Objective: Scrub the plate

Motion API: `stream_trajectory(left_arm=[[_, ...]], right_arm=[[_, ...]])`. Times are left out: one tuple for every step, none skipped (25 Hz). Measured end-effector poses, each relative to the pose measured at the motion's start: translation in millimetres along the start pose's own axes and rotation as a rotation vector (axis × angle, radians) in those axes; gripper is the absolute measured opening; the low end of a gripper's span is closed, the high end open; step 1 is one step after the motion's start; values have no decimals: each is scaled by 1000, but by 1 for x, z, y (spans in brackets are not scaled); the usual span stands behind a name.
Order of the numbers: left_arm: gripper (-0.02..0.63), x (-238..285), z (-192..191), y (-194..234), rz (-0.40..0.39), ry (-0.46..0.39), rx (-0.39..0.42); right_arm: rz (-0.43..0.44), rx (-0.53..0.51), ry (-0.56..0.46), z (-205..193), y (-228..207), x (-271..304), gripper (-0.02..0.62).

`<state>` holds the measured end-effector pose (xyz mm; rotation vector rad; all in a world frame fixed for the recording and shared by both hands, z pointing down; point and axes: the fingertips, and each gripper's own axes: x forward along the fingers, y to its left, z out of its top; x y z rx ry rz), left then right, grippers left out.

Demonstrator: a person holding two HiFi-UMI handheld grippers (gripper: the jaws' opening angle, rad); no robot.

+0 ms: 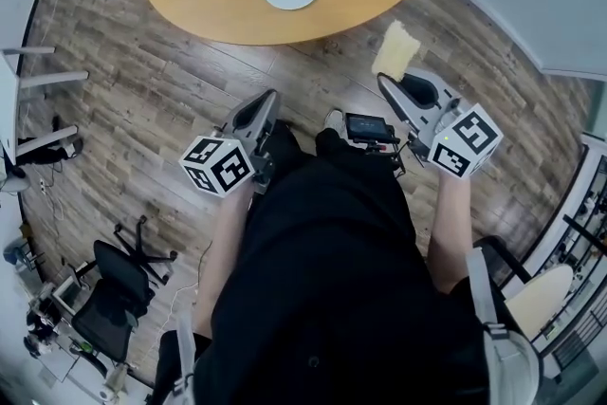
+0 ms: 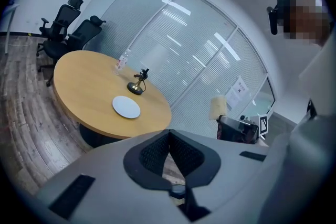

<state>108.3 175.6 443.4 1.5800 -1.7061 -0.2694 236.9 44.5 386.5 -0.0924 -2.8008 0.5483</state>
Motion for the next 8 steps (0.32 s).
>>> stream_trajectory(left_arm=[[12, 1, 0, 5, 2, 2, -5], [12, 8, 2, 10, 5, 5, -11], [12, 19, 8, 15, 9, 8, -14], [12, 33, 14, 20, 12, 12, -15], [12, 46, 21, 25, 15, 16, -14], [12, 56, 27, 29, 18, 20, -13], [12, 64, 31, 33, 20, 25, -11], [12, 71, 36, 37, 22, 30, -10]], right_arm=[[4, -2, 0, -1, 0, 5, 44], [8, -1, 0, 1, -7, 10, 44], [11, 1, 0, 5, -19, 16, 44], [14, 2, 1, 10, -34, 23, 44], [18, 0, 1, 14, -48, 30, 44], [21, -2, 1, 19, -59, 36, 44], [23, -5, 1, 23, -68, 41, 44], [25, -7, 0, 27, -76, 46, 43]])
